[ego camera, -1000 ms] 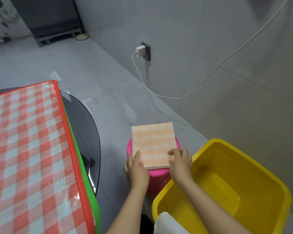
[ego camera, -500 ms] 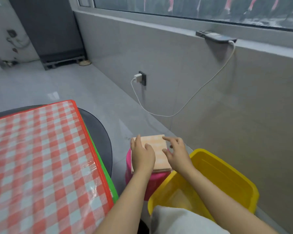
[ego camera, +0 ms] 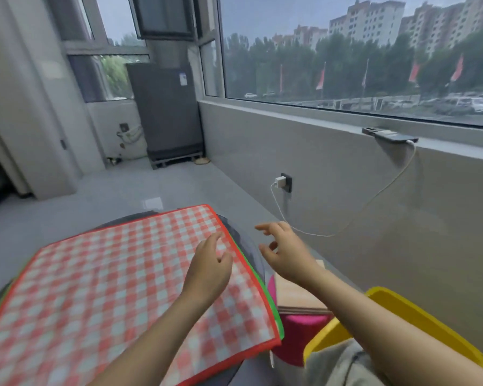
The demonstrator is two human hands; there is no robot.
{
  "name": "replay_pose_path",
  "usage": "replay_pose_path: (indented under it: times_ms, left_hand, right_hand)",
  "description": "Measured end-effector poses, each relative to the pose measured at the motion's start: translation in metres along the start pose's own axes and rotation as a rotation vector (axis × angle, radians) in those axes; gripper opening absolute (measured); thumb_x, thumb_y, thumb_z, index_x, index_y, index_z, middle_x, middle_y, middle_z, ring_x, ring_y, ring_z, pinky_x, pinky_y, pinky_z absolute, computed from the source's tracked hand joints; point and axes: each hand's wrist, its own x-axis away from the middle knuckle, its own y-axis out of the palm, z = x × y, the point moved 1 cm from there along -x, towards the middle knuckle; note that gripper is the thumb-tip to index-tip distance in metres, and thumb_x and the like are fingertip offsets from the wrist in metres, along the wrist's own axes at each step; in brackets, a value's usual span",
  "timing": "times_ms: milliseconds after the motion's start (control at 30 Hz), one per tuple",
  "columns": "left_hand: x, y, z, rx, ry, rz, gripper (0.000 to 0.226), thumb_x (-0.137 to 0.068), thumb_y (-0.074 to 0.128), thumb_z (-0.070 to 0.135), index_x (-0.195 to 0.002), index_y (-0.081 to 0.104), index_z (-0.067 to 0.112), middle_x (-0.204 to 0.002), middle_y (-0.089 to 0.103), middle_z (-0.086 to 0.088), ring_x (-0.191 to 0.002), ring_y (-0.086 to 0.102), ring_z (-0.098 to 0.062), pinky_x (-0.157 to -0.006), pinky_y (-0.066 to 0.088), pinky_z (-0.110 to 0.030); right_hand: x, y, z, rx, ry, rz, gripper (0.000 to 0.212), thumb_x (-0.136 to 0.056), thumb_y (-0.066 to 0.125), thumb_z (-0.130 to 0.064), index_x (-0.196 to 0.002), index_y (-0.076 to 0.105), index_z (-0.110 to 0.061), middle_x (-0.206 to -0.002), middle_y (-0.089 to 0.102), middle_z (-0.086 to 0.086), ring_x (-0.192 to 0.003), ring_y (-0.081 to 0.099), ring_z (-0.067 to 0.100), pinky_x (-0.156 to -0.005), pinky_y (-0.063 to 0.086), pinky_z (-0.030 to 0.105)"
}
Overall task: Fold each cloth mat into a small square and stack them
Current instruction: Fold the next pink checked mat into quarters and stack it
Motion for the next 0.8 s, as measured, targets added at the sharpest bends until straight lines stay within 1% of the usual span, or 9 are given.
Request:
replay_pose_path:
  times_ms: [100, 233, 300, 400, 500, 567, 633, 700, 800]
  left_hand:
    - [0.023, -0.037, -0.022, -0.042, 0.005, 0.011, 0.046, -0.097, 0.042, 0.024, -0.141, 0.034, 0.029, -0.146, 0.035, 0.005, -0.101, 0.048, -0.004, -0.088, 0.037, -0.021]
    - [0.057, -0.076, -0.058, -0.157, -0.027, -0.012, 0.042, -0.096, 0.042, 0.031, -0.138, 0.038, 0.033, -0.140, 0.039, 0.010, -0.104, 0.048, -0.001, -0.087, 0.040, -0.019]
    - [0.072, -0.089, -0.077, -0.234, -0.023, -0.034, 0.041, -0.095, 0.044, 0.034, -0.136, 0.040, 0.033, -0.136, 0.041, 0.013, -0.111, 0.048, -0.002, -0.092, 0.040, -0.019]
    - [0.091, -0.102, -0.107, -0.311, -0.057, -0.097, 0.041, -0.093, 0.047, 0.037, -0.133, 0.045, 0.032, -0.134, 0.042, 0.015, -0.122, 0.043, -0.004, -0.103, 0.035, -0.024]
    - [0.106, -0.108, -0.129, -0.368, -0.056, -0.129, 0.038, -0.091, 0.046, 0.046, -0.127, 0.052, 0.033, -0.124, 0.044, 0.018, -0.123, 0.037, -0.003, -0.108, 0.030, -0.029]
    - [0.114, -0.109, -0.138, -0.389, -0.073, -0.147, 0.036, -0.092, 0.045, 0.048, -0.125, 0.052, 0.037, -0.121, 0.040, 0.021, -0.125, 0.032, -0.003, -0.110, 0.024, -0.027]
    - [0.121, -0.111, -0.146, -0.400, -0.103, -0.193, 0.035, -0.092, 0.045, 0.049, -0.127, 0.049, 0.042, -0.126, 0.037, 0.022, -0.129, 0.026, -0.004, -0.109, 0.018, -0.027]
    - [0.127, -0.113, -0.151, -0.467, -0.092, -0.254, 0.042, -0.091, 0.044, 0.055, -0.131, 0.043, 0.046, -0.141, 0.030, 0.020, -0.136, 0.019, -0.006, -0.112, 0.012, -0.030]
    - [0.134, -0.113, -0.156, -0.533, -0.089, -0.324, 0.055, -0.087, 0.039, 0.065, -0.139, 0.029, 0.049, -0.153, 0.012, 0.019, -0.141, 0.004, -0.006, -0.114, 0.000, -0.029]
  right_hand:
    - [0.004, 0.028, -0.036, -0.037, -0.075, -0.071, 0.038, -0.092, 0.052, -0.021, -0.129, 0.047, -0.020, -0.118, 0.043, -0.002, -0.078, 0.053, 0.010, -0.089, 0.045, 0.028]
    - [0.016, 0.073, -0.067, -0.016, -0.165, -0.229, 0.040, -0.093, 0.051, -0.023, -0.132, 0.043, -0.025, -0.126, 0.044, -0.003, -0.088, 0.054, 0.008, -0.085, 0.044, 0.021]
    - [0.023, 0.093, -0.074, 0.012, -0.189, -0.305, 0.040, -0.093, 0.050, -0.026, -0.132, 0.042, -0.027, -0.127, 0.044, -0.004, -0.092, 0.056, 0.009, -0.083, 0.045, 0.021]
    - [0.032, 0.118, -0.078, 0.050, -0.205, -0.409, 0.039, -0.093, 0.049, -0.027, -0.132, 0.042, -0.029, -0.128, 0.044, -0.006, -0.097, 0.056, 0.008, -0.083, 0.046, 0.021]
    - [0.039, 0.134, -0.078, 0.079, -0.238, -0.447, 0.035, -0.094, 0.048, -0.032, -0.129, 0.046, -0.028, -0.126, 0.047, -0.007, -0.099, 0.053, 0.005, -0.086, 0.046, 0.022]
    - [0.043, 0.141, -0.077, 0.110, -0.273, -0.452, 0.033, -0.095, 0.045, -0.035, -0.127, 0.048, -0.028, -0.123, 0.049, -0.007, -0.099, 0.051, 0.005, -0.088, 0.045, 0.022]
    - [0.047, 0.146, -0.076, 0.167, -0.324, -0.471, 0.032, -0.094, 0.043, -0.035, -0.125, 0.049, -0.028, -0.119, 0.052, -0.007, -0.103, 0.046, 0.007, -0.090, 0.042, 0.024]
    - [0.051, 0.149, -0.075, 0.201, -0.373, -0.487, 0.033, -0.091, 0.045, -0.035, -0.122, 0.053, -0.029, -0.118, 0.053, -0.007, -0.108, 0.042, 0.010, -0.094, 0.038, 0.026]
    - [0.059, 0.151, -0.073, 0.172, -0.408, -0.535, 0.038, -0.082, 0.048, -0.049, -0.115, 0.059, -0.033, -0.116, 0.051, -0.009, -0.110, 0.041, 0.010, -0.097, 0.033, 0.027]
